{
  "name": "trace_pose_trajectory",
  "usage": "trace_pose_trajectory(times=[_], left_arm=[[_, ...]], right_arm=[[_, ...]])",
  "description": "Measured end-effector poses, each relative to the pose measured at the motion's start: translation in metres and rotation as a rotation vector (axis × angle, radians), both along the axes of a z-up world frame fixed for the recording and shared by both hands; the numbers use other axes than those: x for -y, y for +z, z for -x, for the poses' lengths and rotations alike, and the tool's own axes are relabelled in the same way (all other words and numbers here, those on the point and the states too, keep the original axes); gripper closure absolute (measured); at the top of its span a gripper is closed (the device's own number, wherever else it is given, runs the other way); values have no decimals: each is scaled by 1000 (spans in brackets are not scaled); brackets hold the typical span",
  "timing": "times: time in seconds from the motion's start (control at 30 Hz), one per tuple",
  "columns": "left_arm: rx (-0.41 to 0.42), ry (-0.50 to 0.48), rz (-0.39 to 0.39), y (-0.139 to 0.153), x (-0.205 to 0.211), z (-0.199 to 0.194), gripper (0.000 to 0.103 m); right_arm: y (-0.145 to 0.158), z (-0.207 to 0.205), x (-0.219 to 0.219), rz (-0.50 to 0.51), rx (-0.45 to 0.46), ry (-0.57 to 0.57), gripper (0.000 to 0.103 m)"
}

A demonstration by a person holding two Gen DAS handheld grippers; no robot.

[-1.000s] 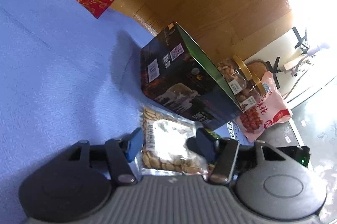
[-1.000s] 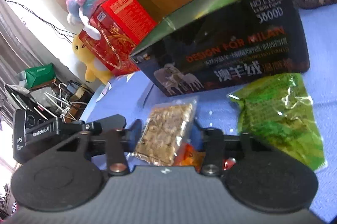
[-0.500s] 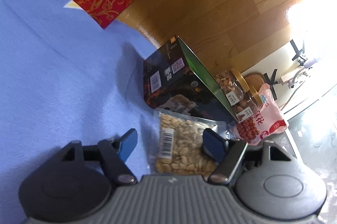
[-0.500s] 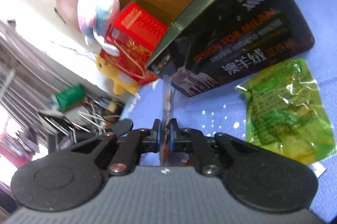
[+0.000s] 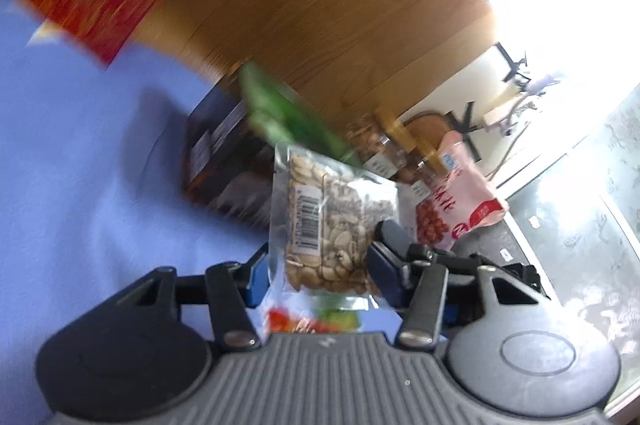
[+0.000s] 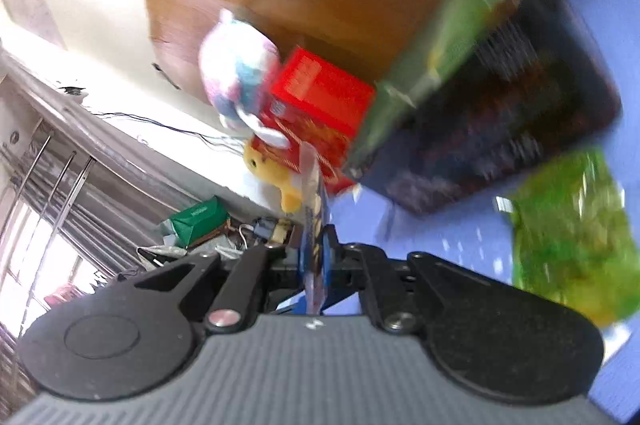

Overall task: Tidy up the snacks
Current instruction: 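Grasp the clear peanut bag with the left tool and lift it, then carry the clear peanut bag over the tin box and open the left tool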

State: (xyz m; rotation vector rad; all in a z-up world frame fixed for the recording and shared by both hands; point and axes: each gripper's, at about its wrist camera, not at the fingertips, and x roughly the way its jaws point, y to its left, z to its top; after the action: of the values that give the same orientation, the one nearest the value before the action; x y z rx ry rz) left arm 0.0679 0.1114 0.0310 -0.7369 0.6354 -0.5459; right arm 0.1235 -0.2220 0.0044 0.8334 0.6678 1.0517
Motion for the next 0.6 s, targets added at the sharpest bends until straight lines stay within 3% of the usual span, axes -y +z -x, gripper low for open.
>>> trace_pose_trajectory(times=[0.13,0.27,0.4,0.47,0.6], left_arm=[[59,28,-69,37,12,-29,53],[60,81,-131,43,20,-72,53],[34,202,-228,36,24,-94,51],[46,244,-258,37,26,-91,50],[118,286,-285,41,16,-63,46]], right_arm=[[36,-16,-7,126,112,-88,88],[56,-39,-24,263,213,-178,82],[51,-55,-58,553,344,-309,61],[46,-49,-68,666,418,-391,57],[37,-31,-47,593,428,-456,55]])
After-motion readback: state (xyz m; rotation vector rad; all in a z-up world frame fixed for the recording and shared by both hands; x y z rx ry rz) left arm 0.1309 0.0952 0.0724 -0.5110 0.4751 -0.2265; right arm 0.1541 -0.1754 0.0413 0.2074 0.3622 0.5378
